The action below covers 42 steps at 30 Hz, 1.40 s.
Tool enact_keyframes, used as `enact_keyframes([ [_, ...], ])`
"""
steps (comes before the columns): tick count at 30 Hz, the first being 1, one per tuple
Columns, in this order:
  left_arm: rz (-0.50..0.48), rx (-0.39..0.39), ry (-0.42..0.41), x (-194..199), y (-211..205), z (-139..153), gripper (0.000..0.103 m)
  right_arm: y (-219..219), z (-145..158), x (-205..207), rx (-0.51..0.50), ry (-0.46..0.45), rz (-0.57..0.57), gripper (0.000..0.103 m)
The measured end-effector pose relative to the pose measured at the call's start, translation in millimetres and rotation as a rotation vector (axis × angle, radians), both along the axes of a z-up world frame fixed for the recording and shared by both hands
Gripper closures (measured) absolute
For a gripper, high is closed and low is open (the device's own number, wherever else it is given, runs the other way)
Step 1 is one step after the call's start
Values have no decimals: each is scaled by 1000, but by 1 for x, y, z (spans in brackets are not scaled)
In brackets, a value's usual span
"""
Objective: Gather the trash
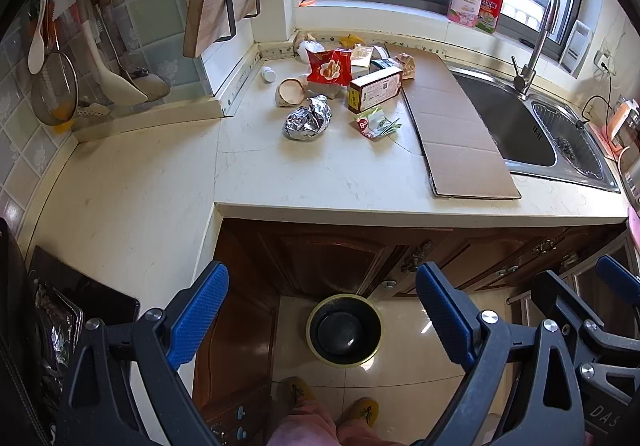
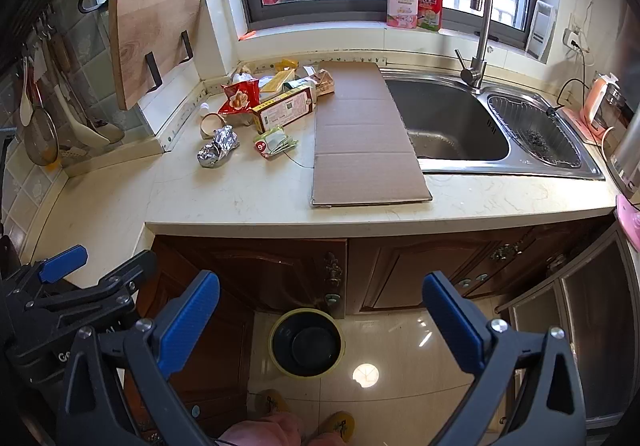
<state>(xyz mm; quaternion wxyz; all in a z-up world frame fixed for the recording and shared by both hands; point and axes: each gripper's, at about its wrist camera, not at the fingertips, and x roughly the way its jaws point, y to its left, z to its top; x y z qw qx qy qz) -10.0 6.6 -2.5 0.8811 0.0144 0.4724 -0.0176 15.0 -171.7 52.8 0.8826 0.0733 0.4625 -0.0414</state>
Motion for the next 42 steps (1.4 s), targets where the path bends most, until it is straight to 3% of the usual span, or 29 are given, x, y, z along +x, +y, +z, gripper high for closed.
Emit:
enact_keyframes([
  [25,20,23,-21,-13,-2,8,9,-6,12,-10,11,-25,44,1],
  [42,83,54,-27,-5,14,19,9,-13,10,15,45,-39,118,2],
])
